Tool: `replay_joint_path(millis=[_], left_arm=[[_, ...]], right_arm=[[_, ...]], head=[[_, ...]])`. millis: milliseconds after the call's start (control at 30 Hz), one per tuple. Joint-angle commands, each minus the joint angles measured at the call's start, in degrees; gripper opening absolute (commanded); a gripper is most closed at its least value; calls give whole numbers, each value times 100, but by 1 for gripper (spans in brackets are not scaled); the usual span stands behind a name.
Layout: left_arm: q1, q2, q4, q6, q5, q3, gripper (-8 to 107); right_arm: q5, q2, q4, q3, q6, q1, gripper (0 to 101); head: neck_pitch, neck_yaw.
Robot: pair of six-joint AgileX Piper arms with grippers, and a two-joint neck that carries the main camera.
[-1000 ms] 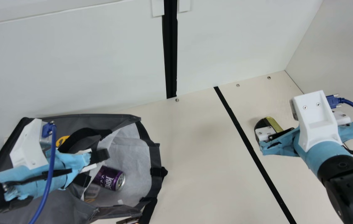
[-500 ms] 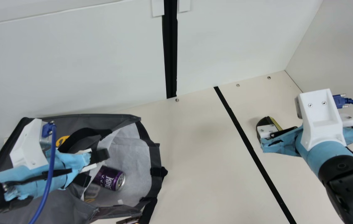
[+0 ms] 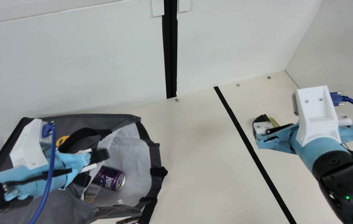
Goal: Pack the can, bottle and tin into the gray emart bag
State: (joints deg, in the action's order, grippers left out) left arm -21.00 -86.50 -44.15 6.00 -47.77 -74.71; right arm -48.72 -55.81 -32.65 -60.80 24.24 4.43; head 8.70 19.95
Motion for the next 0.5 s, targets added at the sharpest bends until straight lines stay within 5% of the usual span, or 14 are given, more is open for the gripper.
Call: replay_joint_path(millis=[0, 467], left_arm=[[0, 0, 0, 0, 0, 0, 10], [0, 0, 0, 0, 0, 0, 10]], right_arm=[[17, -31, -8, -25, -39, -27, 91], [-362, -272, 215, -496, -363, -410, 91]], head=[[130, 5], [130, 5]])
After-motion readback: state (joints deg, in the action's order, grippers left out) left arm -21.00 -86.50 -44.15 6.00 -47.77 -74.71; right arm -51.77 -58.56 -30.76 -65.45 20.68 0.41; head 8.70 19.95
